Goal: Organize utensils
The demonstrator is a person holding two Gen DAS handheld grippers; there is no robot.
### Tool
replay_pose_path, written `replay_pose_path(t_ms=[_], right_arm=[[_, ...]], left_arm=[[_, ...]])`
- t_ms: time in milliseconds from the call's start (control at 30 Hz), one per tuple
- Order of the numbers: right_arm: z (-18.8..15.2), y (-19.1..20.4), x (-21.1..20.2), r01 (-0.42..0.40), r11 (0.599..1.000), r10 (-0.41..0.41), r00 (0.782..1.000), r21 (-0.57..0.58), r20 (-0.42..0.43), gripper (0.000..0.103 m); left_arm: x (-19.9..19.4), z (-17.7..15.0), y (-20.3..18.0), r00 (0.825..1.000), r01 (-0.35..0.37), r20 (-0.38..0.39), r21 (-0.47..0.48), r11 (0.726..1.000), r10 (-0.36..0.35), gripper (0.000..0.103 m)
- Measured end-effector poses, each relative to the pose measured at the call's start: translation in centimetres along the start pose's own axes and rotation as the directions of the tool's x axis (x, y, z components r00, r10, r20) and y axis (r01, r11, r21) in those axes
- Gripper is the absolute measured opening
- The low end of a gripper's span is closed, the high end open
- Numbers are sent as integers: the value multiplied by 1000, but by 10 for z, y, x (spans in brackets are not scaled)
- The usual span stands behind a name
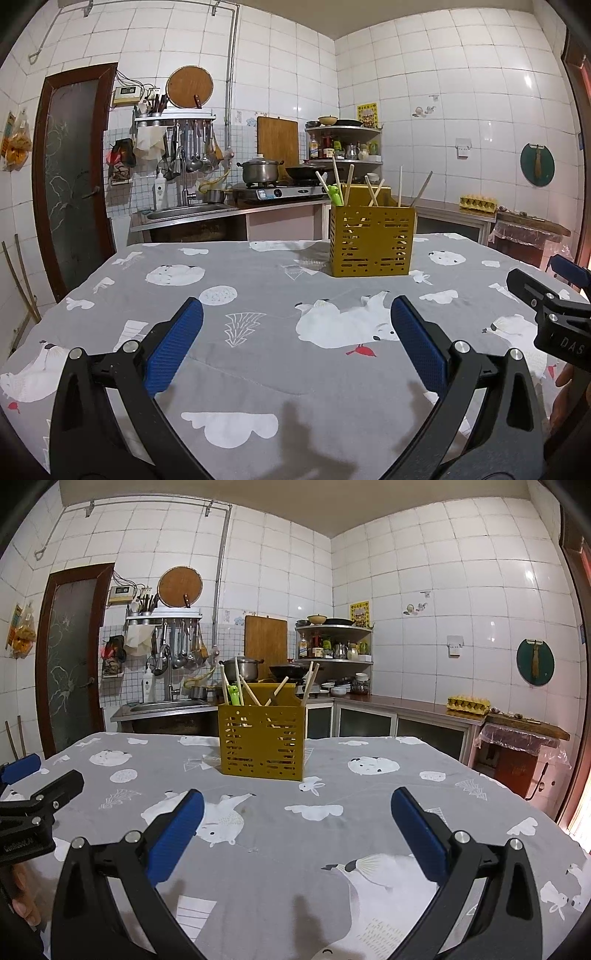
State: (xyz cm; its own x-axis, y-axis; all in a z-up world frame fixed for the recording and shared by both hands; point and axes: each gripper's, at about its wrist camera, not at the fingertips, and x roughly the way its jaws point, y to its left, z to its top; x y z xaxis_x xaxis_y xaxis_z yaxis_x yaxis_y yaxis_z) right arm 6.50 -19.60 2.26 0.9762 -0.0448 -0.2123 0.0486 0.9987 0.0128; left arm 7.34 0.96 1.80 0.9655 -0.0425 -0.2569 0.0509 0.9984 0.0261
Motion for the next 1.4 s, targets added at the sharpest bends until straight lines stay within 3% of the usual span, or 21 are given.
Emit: replay_pose_path(t_ms=[1400], right_arm=[[0,-4,1,5,1000,-5,1000,9,2,99]], left_arm=[[-4,1,-2,1000,3,16,6,1000,-3,98]])
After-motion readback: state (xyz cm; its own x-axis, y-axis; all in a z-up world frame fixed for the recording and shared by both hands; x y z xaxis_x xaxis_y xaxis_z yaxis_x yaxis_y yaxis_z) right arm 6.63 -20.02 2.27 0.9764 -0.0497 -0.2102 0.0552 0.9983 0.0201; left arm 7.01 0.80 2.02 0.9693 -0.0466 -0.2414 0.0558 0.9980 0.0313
